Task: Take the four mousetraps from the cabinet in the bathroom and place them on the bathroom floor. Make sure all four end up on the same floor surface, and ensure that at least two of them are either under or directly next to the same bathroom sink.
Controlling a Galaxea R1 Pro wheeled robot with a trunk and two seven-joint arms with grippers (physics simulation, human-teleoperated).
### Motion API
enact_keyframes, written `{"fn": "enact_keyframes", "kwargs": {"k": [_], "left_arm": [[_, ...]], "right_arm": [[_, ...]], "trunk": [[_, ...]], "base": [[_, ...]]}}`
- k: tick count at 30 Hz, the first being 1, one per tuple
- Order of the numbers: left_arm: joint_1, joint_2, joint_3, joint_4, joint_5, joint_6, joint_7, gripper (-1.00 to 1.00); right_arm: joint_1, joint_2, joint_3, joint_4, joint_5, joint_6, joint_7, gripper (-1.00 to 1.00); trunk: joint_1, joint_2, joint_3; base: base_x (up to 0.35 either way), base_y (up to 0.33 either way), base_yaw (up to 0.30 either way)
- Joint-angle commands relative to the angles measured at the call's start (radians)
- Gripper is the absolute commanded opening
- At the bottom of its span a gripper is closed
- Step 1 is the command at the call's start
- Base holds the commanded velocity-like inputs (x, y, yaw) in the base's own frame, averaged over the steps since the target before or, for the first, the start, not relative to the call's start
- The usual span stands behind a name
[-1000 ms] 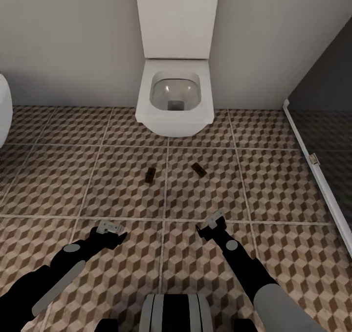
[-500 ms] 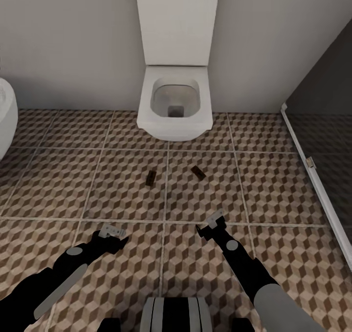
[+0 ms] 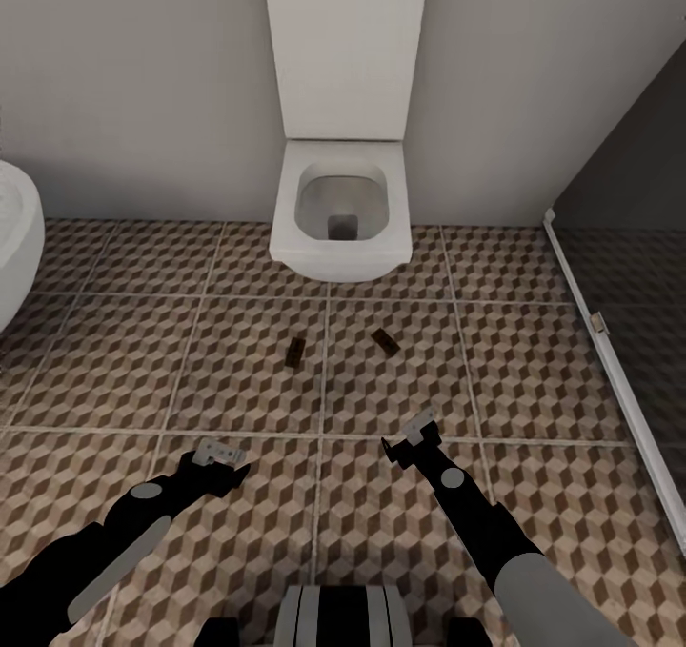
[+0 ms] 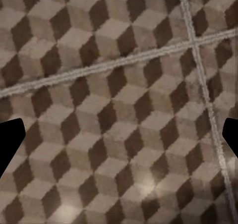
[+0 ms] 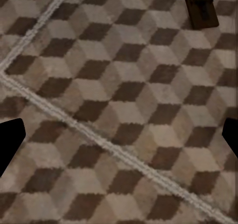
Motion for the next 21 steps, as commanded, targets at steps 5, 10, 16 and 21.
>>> {"fn": "enact_keyframes", "kwargs": {"k": [5,10,16,21], "left_arm": [[-0.001,-0.003,-0.003,0.008,0.011,0.001,0.010,1.00],[-0.001,-0.012,-0.003,0.019,0.011,0.001,0.010,1.00],[-0.001,-0.019,-0.004,0.027,0.011,0.000,0.010,1.00],[-0.001,-0.021,-0.004,0.029,0.011,0.000,0.010,1.00]], "right_arm": [[0.000,0.000,-0.002,0.000,0.010,-0.003,0.003,1.00],[0.000,0.000,-0.002,0.000,0.010,-0.006,0.003,1.00],[0.000,0.000,-0.001,0.000,0.010,-0.023,0.004,1.00],[0.000,0.000,-0.001,0.000,0.010,-0.029,0.004,1.00]], "trunk": [[-0.019,0.035,0.015],[-0.039,0.070,0.031],[-0.062,0.112,0.050],[-0.081,0.147,0.065]], "base": [[0.000,0.000,0.000],[0.000,0.000,0.000],[0.000,0.000,0.000],[0.000,0.000,0.000]]}}
